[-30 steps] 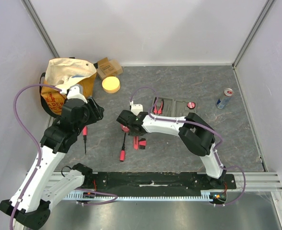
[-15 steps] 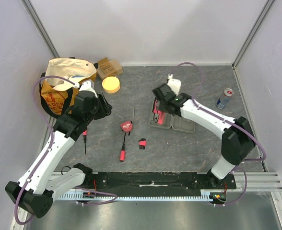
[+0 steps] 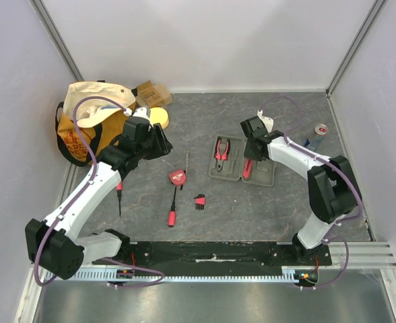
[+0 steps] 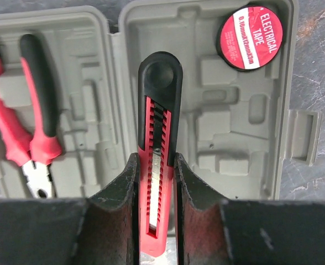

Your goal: Pack the tool kit

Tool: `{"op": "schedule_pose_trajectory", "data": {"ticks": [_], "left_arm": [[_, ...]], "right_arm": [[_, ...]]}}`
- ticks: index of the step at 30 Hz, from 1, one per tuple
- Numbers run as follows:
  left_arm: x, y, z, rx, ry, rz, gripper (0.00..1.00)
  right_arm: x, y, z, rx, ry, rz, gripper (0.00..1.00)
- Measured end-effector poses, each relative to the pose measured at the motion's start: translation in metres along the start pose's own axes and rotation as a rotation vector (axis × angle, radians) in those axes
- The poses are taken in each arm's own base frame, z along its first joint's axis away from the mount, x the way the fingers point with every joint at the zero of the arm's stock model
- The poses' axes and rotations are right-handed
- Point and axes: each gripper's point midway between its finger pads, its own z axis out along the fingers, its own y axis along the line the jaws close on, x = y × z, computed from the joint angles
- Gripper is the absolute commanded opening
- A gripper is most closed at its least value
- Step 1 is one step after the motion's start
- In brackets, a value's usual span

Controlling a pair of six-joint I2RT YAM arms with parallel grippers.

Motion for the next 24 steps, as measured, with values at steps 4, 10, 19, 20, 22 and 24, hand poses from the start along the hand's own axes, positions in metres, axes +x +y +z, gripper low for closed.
{"op": "schedule_pose_trajectory", "data": {"ticks": [4,10,19,20,22,24], "left_arm": [[0.001,-0.005,0.010,0.012,0.025,0.001,0.56],[-0.002,-0.009,0.013,0.022,0.024,0.000,0.56],[-0.005,-0.011,0.016,0.026,0.021,0.000,0.56],[-0.005,-0.011,0.016,0.025,0.020,0.001,0.56],[-0.005,-0.011,0.016,0.024,0.019,0.001,0.56],[-0.005,-0.011,0.016,0.023,0.019,0.001,0.56]], "right_arm": [[0.007,-0.008,0.017,0.010,0.040,-0.015,0.14],[0.010,-0.011,0.031,0.009,0.052,-0.051,0.15],[0.005,-0.007,0.039,-0.002,0.029,-0.073,0.45],[0.004,-0.007,0.039,-0.002,0.028,-0.074,0.48],[0.004,-0.007,0.039,0.000,0.027,-0.074,0.51],[0.004,-0.008,0.039,0.005,0.026,-0.076,0.52]]}}
